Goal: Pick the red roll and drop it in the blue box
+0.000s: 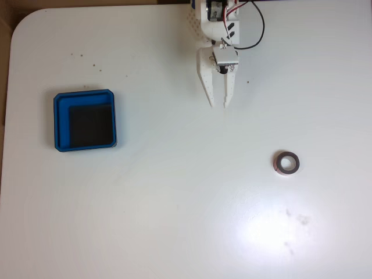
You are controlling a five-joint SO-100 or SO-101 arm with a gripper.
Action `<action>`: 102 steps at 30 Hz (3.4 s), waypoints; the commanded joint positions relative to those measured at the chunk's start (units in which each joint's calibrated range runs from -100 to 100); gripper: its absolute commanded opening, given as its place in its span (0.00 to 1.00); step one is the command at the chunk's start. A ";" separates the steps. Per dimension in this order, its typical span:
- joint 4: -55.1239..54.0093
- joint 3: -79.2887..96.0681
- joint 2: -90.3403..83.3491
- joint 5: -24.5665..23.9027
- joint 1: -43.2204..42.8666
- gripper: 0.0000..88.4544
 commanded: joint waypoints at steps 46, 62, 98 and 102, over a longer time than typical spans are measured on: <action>-0.62 0.81 -0.36 -0.20 -21.62 0.06; -0.62 -7.55 13.93 -0.37 -21.72 0.06; -0.45 -81.31 87.93 -0.28 -24.26 0.06; 0.70 -85.36 92.86 -0.28 -25.43 0.06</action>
